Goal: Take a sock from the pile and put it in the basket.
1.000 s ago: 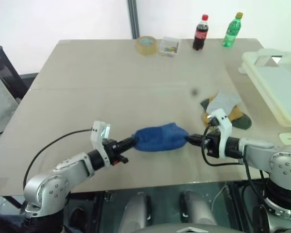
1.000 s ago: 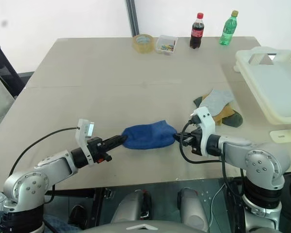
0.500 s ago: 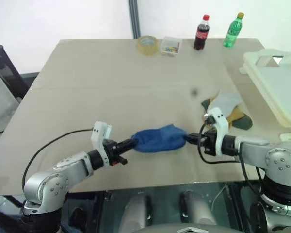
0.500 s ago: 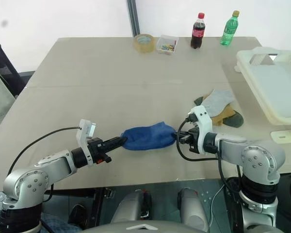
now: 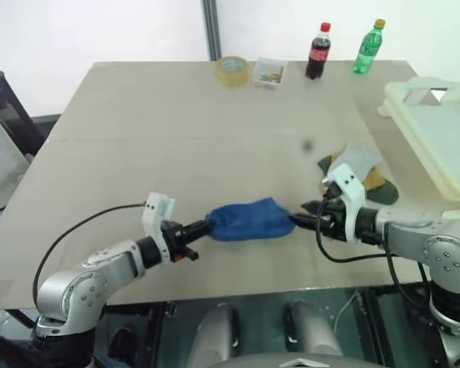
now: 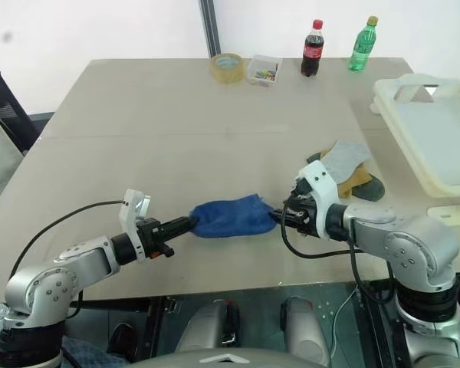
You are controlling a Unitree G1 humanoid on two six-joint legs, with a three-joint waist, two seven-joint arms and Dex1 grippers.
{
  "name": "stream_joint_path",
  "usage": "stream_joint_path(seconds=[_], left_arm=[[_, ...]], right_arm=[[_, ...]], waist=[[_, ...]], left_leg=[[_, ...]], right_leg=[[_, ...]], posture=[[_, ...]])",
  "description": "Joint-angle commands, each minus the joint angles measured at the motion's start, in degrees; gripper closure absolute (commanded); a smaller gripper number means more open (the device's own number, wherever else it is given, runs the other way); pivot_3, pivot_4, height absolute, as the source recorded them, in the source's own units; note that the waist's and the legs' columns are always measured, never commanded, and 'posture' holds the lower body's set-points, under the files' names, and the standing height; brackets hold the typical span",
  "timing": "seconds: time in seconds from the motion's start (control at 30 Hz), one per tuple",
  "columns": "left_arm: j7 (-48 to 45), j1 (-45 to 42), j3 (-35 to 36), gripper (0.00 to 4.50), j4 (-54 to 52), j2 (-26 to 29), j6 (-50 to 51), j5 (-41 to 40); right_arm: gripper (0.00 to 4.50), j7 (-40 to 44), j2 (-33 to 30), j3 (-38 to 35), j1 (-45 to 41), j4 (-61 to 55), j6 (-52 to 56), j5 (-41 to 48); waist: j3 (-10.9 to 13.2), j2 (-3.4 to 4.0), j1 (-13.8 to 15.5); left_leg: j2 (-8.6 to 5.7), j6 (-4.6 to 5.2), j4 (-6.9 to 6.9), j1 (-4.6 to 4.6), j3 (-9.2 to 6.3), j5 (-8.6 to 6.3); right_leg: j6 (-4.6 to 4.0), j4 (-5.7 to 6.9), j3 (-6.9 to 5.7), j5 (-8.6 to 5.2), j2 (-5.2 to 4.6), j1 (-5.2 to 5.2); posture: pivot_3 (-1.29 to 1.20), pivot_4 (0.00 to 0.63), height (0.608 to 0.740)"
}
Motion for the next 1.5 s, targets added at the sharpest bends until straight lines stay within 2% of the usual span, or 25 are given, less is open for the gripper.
stream_joint_path(seconds=[0.03,0.13,0.27,0.4,0.63,0.67,0.7,0.77,0.83,0.87,0.9,1.0,1.1,1.27,1.5], left_arm=[[-0.91,-0.5,-0.33,4.5,-0.45,0.52,-1.18,0.58],[-0.62,-0.85,-1.4,4.5,-0.35,0.37,-2.22,2.3],[0.32,-0.8,-1.47,4.5,-0.38,-0.28,-2.61,3.13],[0.14,-0.25,-1.2,4.5,-0.69,-0.27,-2.74,3.28],[-0.95,0.06,0.49,4.5,-0.11,-1.15,-3.42,1.31],[-0.96,-0.11,1.19,3.91,-0.24,-1.24,-2.63,-0.1],[-0.88,-0.21,1.66,3.65,-0.35,-1.26,-1.92,-1.18],[0.69,-0.36,1.77,2.77,-0.24,-0.74,-1.98,0.23],[2.16,-1.23,4.54,1.85,1.69,-1.39,1.69,-5.14],[3.49,-2.3,6.7,1.57,2.95,-1.97,3.75,-9.53],[4.63,-3.44,8.45,1.57,4.15,-2.16,5.29,-12.8],[4.72,-5.66,8.6,1.57,7.43,1.3,8.57,-11.38],[5.89,-6.49,8.04,1.57,9.99,2.51,11.3,-11.81],[5.03,-8.67,4.58,1.57,13.67,0.7,15.97,-13.75],[2.85,-13.9,0.68,1.57,20.99,-3.8,20.02,-14.94]], right_arm=[[1.95,4.64,0.53,7.5,0.92,-0.08,-17.12,-8.66],[1.95,7.97,2.12,14.44,0.8,8.72,-30.91,-17.3],[1.95,11.19,3.98,18.08,2.41,16.18,-37.94,-20.97],[1.95,13.11,3.46,21.03,3.45,21.99,-40.41,-26.08],[1.95,13.71,3.67,21.03,3.71,25.37,-37.95,-29.36],[1.91,13.61,4.05,20.86,3.64,25.42,-37.64,-29.48],[1.91,13.65,4.25,20.8,3.61,25.42,-37.5,-29.65],[1.91,13.59,4.26,21.27,3.6,25.72,-37.4,-30.89],[1.91,13.67,3.83,22.03,3.67,25.95,-37.11,-32.37],[1.91,13.47,3.71,22.19,3.73,26.01,-36.68,-32.95],[1.91,13.26,3.69,22.17,3.79,26.07,-36.37,-33.31],[1.91,12.98,4.01,21.82,3.81,26.13,-35.6,-33.79],[1.91,13.0,4.02,22.41,3.58,26.45,-35.73,-35.17],[1.91,12.84,5.13,23.02,3.36,26.59,-35.09,-35.95],[1.91,12.68,5.95,22.51,3.65,25.62,-33.14,-36.73]], waist=[[0.0,-0.02,-0.04],[0.01,-0.06,0.01],[0.01,-0.14,0.4],[0.02,-0.14,1.05],[-0.04,-0.21,1.15],[-0.06,-0.24,1.15],[-0.08,-0.28,1.15],[-0.1,-0.29,1.14],[-0.12,-0.3,1.14],[-0.12,-0.31,1.14],[-0.14,-0.33,1.15],[-0.18,-0.39,1.21],[-0.2,-0.36,1.17],[-0.29,-0.46,1.2],[-0.34,-0.46,1.15]], left_leg=[[0.0,0.0,-0.03,0.0,0.0,0.0],[0.0,-0.01,-0.04,0.0,-0.01,0.0],[-0.01,0.0,0.0,-0.01,0.04,0.01],[0.03,-0.01,-0.01,-0.01,0.05,0.01],[0.07,-0.01,0.0,0.11,0.03,0.01],[0.08,-0.01,0.01,0.12,0.03,0.01],[0.09,-0.01,0.01,0.13,0.01,0.01],[0.13,-0.02,0.04,0.15,0.01,0.01],[0.11,-0.02,0.05,0.18,0.01,0.01],[0.12,-0.02,0.06,0.18,0.01,0.01],[0.12,-0.02,0.08,0.18,0.01,0.01],[0.13,-0.02,0.18,0.19,-0.12,0.01],[0.07,-0.02,0.2,0.25,-0.12,0.01],[0.09,-0.03,0.22,0.32,-0.19,0.01],[0.12,-0.23,0.18,0.99,-0.16,-0.11]], right_leg=[[0.0,-0.03,0.0,0.0,0.03,0.0],[0.01,-0.05,0.0,0.0,0.08,0.01],[0.01,-0.07,0.02,0.01,0.03,0.03],[0.0,-0.08,0.02,0.01,0.03,0.03],[-0.01,-0.06,0.0,0.01,0.02,0.14],[-0.02,-0.06,0.0,0.02,0.02,0.15],[-0.02,-0.06,-0.01,0.02,0.02,0.16],[-0.02,-0.03,-0.02,0.02,0.02,0.19],[-0.02,-0.03,-0.02,0.02,0.01,0.21],[-0.03,-0.02,-0.02,0.02,0.01,0.21],[-0.03,-0.01,-0.02,0.02,0.01,0.22],[-0.02,0.07,-0.12,0.02,-0.01,0.27],[-0.02,0.07,-0.13,0.02,-0.03,0.36],[-0.02,0.06,-0.18,0.02,-0.06,0.42],[-0.02,0.02,-0.17,0.0,-0.11,1.07]], posture=[[0.0,0.15,0.74],[0.0,0.15,0.74],[0.0,0.15,0.74],[0.0,0.15,0.74],[0.0,0.15,0.74],[0.0,0.15,0.74],[0.0,0.15,0.74],[0.0,0.15,0.74],[0.0,0.15,0.74],[0.0,0.15,0.74],[0.0,0.15,0.74],[0.0,0.15,0.74],[0.0,0.15,0.74],[0.0,0.15,0.74],[0.0,0.15,0.74]])
